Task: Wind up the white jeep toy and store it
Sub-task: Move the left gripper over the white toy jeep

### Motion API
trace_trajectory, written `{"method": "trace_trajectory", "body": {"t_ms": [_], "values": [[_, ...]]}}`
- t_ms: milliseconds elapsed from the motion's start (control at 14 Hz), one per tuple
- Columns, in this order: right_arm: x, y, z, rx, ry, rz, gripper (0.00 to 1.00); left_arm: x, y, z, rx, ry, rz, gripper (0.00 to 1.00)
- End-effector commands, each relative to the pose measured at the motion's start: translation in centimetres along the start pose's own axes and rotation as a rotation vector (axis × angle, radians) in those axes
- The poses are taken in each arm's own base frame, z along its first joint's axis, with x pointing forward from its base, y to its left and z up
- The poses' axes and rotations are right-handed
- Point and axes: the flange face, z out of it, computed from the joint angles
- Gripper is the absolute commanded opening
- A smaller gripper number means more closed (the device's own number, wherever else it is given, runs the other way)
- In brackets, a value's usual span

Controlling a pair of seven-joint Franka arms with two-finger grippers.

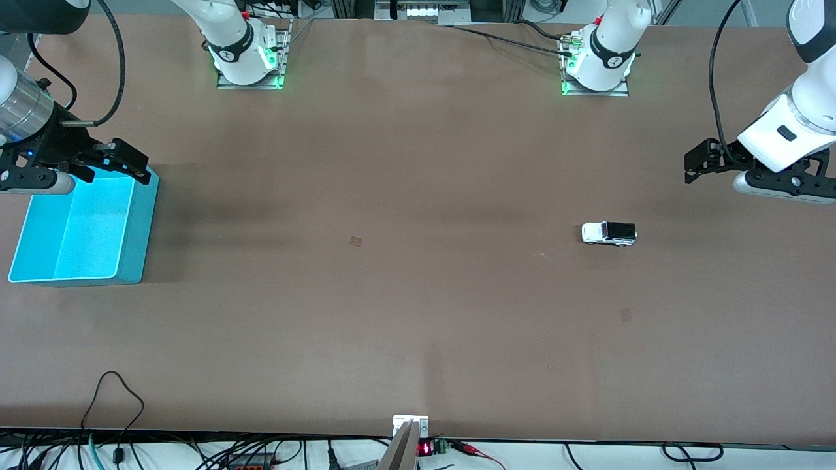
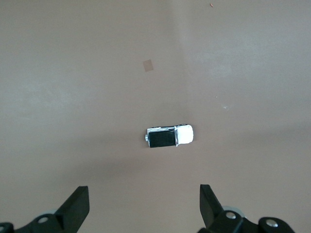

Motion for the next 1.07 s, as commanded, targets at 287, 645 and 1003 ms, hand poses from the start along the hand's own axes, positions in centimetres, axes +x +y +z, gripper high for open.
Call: {"method": "trace_trajectory", "body": {"t_ms": [287,645,1003], "values": [[0.2,0.1,-0.5,0.010,0.005,0.001,1.00,0.0,-0.3,-0.2,0.001,-0.035,0.009,1.00],[0.2,0.1,-0.5,0.012,0.005,0.001,1.00,-0.8,0.2,1.4,-0.036,-0.175,0.016,1.00],[0.1,0.1,-0.7,0.012,0.006,0.003,1.00,-1.2,0.9,3.3,-0.061,-0.274,0.136,1.00]]}}
